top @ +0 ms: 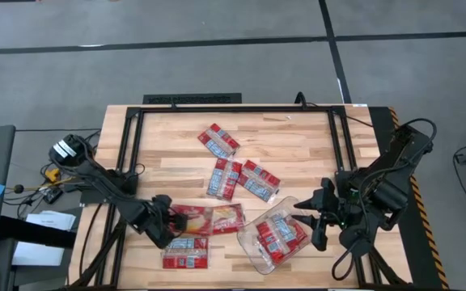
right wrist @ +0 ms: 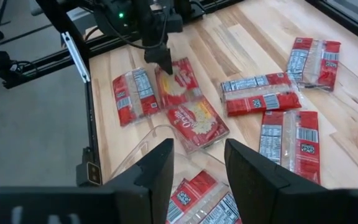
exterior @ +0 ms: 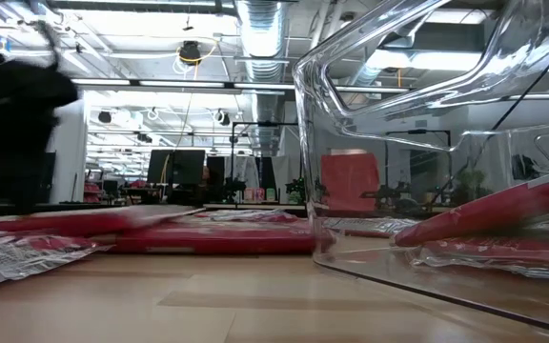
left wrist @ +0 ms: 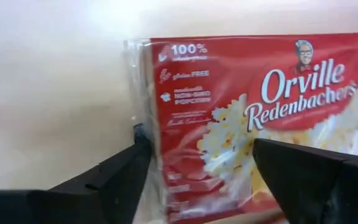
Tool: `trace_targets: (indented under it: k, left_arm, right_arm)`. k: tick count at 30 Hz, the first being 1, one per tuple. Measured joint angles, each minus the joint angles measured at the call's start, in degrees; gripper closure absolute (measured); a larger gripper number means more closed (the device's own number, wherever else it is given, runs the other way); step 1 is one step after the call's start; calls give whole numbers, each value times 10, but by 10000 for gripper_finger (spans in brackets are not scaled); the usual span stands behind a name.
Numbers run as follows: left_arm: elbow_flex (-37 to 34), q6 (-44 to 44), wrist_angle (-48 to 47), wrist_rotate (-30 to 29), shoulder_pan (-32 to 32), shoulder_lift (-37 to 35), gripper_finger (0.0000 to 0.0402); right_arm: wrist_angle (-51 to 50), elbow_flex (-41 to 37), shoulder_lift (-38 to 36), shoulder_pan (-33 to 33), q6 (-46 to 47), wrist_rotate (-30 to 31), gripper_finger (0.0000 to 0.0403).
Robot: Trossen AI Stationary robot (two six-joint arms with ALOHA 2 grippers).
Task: Sort popcorn bags into baskets
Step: Put the red popcorn bag into the transparent bin
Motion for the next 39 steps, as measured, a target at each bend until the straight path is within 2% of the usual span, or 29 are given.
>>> trace_targets:
  k: [5, 13, 15, 24, 28, 39]
  left_arm:
    - [-7, -16, 38, -32, 4, 22, 189]
    - [-7, 14, 111, -81, 13, 63, 367]
    - [-9, 13, 126, -100, 13, 64, 391]
    - [7, 26, 123, -139, 16, 13, 401]
    - [29, 68, 129, -174, 16, -23, 401]
    - [119, 220, 100, -217, 34, -87, 401]
  right_arm:
    - [1, 0, 0, 0, -15, 0, 242]
    - [-4, 0, 0, -5, -30, 3, 260]
    - [-7, 0, 0, -6, -36, 3, 266]
    - [-8, 0, 0, -9, -45, 5, 290]
    - [-9, 0, 0, -3, -45, 3, 292]
    - [-8, 0, 0, 0, -43, 2, 290]
